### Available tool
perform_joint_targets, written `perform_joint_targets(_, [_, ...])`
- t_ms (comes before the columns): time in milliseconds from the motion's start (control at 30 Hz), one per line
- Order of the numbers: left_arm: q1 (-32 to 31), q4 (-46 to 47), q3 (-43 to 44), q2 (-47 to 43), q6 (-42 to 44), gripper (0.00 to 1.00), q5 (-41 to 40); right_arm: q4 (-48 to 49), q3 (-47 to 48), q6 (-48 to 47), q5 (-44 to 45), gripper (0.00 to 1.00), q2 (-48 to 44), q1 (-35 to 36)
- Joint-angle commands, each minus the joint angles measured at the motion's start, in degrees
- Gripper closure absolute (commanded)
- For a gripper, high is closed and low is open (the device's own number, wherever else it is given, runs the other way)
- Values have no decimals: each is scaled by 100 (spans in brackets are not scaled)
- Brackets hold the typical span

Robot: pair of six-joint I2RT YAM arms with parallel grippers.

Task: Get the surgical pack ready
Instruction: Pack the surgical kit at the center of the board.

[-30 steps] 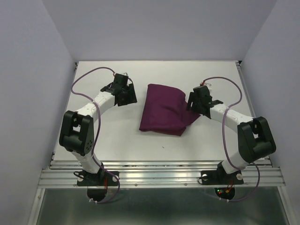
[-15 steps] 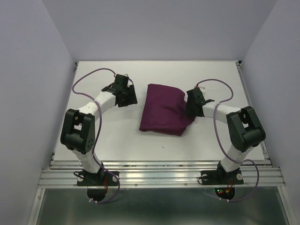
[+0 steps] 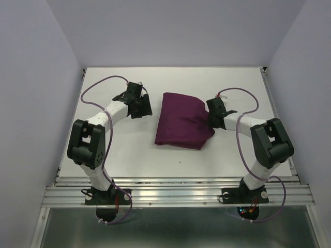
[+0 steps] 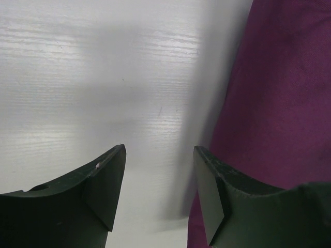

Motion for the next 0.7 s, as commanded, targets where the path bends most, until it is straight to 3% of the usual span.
perform_joint_targets(0, [17, 106, -44, 103, 4, 34, 216, -229, -34, 32, 163, 99, -704, 30])
perform_joint_targets(133, [-80, 97, 9, 288, -49, 35, 304, -404, 159, -39, 146, 99, -1240, 30])
perform_joint_targets(200, [-132, 185, 105, 428, -154, 43, 331, -422, 186, -65, 110, 99, -1494, 30])
perform_joint_targets(333, [-133, 334, 500, 814, -567, 100, 85, -475, 72, -21, 163, 99, -1829, 30])
perform_joint_targets(467, [-185, 99, 1062, 1350, -524, 100, 137, -501, -86, 40, 364, 99, -2005, 30])
perform_joint_targets(667, [-536, 36, 1134, 1527, -532, 100, 85, -589, -349, 84, 655, 99, -1927, 30])
